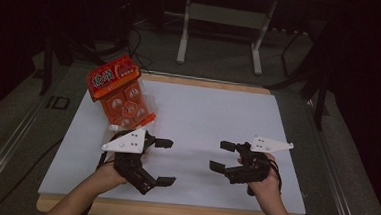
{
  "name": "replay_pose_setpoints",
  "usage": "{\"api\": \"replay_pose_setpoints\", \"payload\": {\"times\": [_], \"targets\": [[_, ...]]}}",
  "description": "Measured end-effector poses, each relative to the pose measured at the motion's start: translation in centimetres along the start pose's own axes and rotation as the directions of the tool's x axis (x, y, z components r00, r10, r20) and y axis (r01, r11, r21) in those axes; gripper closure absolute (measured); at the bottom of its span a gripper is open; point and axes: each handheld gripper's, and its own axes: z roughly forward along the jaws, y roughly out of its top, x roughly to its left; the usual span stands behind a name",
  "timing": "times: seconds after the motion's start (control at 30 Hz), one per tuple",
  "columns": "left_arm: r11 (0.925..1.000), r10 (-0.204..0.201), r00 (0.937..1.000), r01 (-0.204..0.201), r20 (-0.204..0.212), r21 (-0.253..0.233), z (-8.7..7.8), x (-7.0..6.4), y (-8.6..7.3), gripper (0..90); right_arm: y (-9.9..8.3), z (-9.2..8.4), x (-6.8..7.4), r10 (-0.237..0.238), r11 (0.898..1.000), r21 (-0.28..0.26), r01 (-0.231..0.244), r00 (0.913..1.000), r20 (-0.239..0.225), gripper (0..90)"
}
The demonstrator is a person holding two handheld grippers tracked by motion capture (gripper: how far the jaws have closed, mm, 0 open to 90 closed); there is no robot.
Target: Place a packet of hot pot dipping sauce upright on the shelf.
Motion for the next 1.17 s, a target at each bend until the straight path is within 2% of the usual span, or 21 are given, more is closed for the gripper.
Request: {"api": "replay_pose_setpoints", "payload": {"times": [0.23, 0.4, 0.57, 0.63, 0.8, 1.17], "targets": [[1.0000, 0.003, 0.9996, -0.003, 0.027, -0.006, 0.8, -1.1, -0.9, 2.6, -0.2, 0.0, -0.3, 0.008, 1.000, 0.002, -0.008, 0.9999, 0.006, 15.2], [0.9997, 0.012, 0.9994, -0.013, 0.032, 0.020, 1.6, -1.8, -2.0, 2.6, -0.3, 0.0, -0.4, 0.009, 1.000, 0.004, -0.009, 0.9999, 0.007, 15.2], [0.9998, -0.002, 0.9995, 0.002, 0.032, 0.022, 1.8, -1.9, -2.8, 2.6, -0.4, 0.0, -0.4, 0.010, 1.000, 0.007, -0.010, 0.9999, 0.009, 15.2], [0.9993, 0.009, 0.9999, -0.010, 0.014, 0.035, 1.9, -2.0, -3.2, 2.6, -0.4, 0.0, -0.4, 0.008, 1.000, 0.008, -0.008, 0.9999, 0.009, 15.2], [0.9995, -0.001, 1.0000, 0.000, 0.007, 0.032, 2.1, -2.1, -4.1, 2.6, -0.5, 0.2, -0.5, 0.008, 1.000, 0.012, -0.008, 0.9999, 0.010, 15.2], [0.9991, -0.012, 0.9999, 0.012, 0.006, 0.040, 2.2, -1.8, -4.7, 2.6, -0.6, 0.3, -0.5, 0.007, 1.000, 0.015, -0.007, 0.9999, 0.012, 15.2]]}}
